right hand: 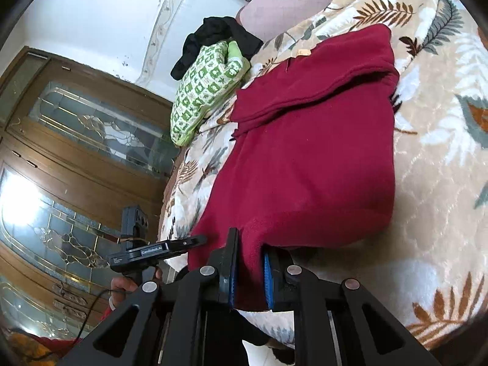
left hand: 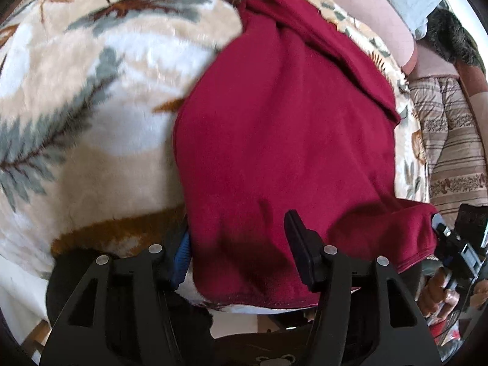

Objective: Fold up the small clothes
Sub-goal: 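Lift the hem with both tools and fold it toward the collar, then lay the folded hem onto the strip and open both tools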

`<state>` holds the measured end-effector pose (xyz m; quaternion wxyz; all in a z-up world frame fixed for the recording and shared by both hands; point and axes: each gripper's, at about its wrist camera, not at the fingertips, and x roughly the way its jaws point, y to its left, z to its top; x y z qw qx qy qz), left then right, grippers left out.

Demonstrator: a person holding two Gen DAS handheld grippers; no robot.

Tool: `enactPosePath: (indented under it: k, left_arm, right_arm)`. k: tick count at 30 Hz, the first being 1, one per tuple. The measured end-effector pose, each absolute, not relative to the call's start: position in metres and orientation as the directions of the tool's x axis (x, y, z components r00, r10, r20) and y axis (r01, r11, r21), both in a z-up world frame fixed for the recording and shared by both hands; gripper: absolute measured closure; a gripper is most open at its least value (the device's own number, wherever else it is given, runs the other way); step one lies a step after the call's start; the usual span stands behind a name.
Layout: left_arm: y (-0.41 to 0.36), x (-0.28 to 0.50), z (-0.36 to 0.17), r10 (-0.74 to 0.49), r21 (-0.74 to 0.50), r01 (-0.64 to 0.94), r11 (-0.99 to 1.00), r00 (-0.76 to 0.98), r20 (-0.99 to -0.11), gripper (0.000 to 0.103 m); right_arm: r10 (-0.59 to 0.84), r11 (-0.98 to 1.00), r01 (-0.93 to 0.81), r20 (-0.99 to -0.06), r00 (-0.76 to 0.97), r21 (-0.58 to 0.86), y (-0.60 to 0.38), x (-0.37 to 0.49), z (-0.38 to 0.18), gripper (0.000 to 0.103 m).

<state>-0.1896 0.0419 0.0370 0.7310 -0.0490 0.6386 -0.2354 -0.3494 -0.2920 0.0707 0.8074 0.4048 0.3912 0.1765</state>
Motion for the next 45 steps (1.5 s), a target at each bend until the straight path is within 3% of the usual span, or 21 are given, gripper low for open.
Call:
enactPosePath:
  k: [2, 3, 5, 8, 22, 28, 33, 34, 35, 37, 38, 39, 42, 45]
  left_arm:
    - [0.040, -0.192, 0.034, -0.401, -0.361, 0.297, 0.884, 0.085, -0.912, 0.049]
    - [0.039, -0.192, 0.036, -0.394, -0.351, 0.307, 0.885, 0.088, -0.915, 0.063]
    - [0.035, -0.189, 0.042, -0.400, -0.354, 0.330, 0.875, 0.081, -0.913, 0.081]
    - [0.028, -0.183, 0.061, -0.422, -0.359, 0.368, 0.858, 0.106, -0.900, 0.088]
    - [-0.052, -0.084, 0.130, -0.562, -0.427, 0.447, 0.786, 0.229, -0.795, 0.091]
    - [-0.110, -0.010, 0.139, -0.543, -0.393, 0.442, 0.806, 0.291, -0.788, 0.091]
    - [-0.136, 0.051, 0.112, -0.481, -0.357, 0.376, 0.855, 0.322, -0.815, 0.091]
    - [-0.137, 0.062, 0.106, -0.489, -0.374, 0.364, 0.853, 0.305, -0.817, 0.088]
    - [-0.135, 0.074, 0.098, -0.505, -0.406, 0.348, 0.845, 0.269, -0.820, 0.079]
    - [-0.127, 0.085, 0.095, -0.532, -0.448, 0.329, 0.832, 0.243, -0.811, 0.054]
    - [-0.122, 0.088, 0.099, -0.540, -0.455, 0.326, 0.829, 0.254, -0.802, 0.034]
    - [-0.115, 0.091, 0.105, -0.548, -0.459, 0.328, 0.826, 0.273, -0.791, 0.025]
    - [-0.098, 0.097, 0.124, -0.567, -0.473, 0.331, 0.817, 0.306, -0.765, 0.024]
    - [-0.096, 0.092, 0.134, -0.558, -0.442, 0.365, 0.819, 0.333, -0.760, 0.024]
  right_arm:
    - [0.600, 0.603, 0.050, -0.494, 0.628, 0.796, -0.294, -0.350, 0.066, 0.090]
    - [0.600, 0.601, 0.052, -0.493, 0.629, 0.798, -0.294, -0.350, 0.066, 0.090]
    - [0.599, 0.598, 0.052, -0.489, 0.634, 0.800, -0.295, -0.348, 0.067, 0.090]
    - [0.600, 0.598, 0.035, -0.476, 0.643, 0.801, -0.296, -0.344, 0.072, 0.090]
    - [0.526, 0.636, 0.026, -0.458, 0.717, 0.771, -0.354, -0.290, 0.103, 0.090]
    - [0.459, 0.609, 0.068, -0.421, 0.782, 0.791, -0.410, -0.242, 0.110, 0.090]
    - [0.421, 0.540, 0.132, -0.403, 0.813, 0.831, -0.453, -0.179, 0.101, 0.090]
    - [0.428, 0.541, 0.145, -0.419, 0.801, 0.828, -0.456, -0.163, 0.098, 0.090]
    - [0.432, 0.545, 0.182, -0.460, 0.775, 0.818, -0.461, -0.145, 0.090, 0.088]
    - [0.417, 0.538, 0.283, -0.542, 0.729, 0.794, -0.474, -0.124, 0.077, 0.077]
    - [0.396, 0.515, 0.299, -0.533, 0.748, 0.803, -0.482, -0.124, 0.077, 0.068]
    - [0.363, 0.473, 0.303, -0.497, 0.789, 0.827, -0.494, -0.131, 0.079, 0.057]
    - [0.295, 0.411, 0.278, -0.416, 0.860, 0.868, -0.517, -0.156, 0.089, 0.051]
    - [0.296, 0.567, 0.243, -0.470, 0.832, 0.787, -0.500, -0.161, 0.104, 0.051]
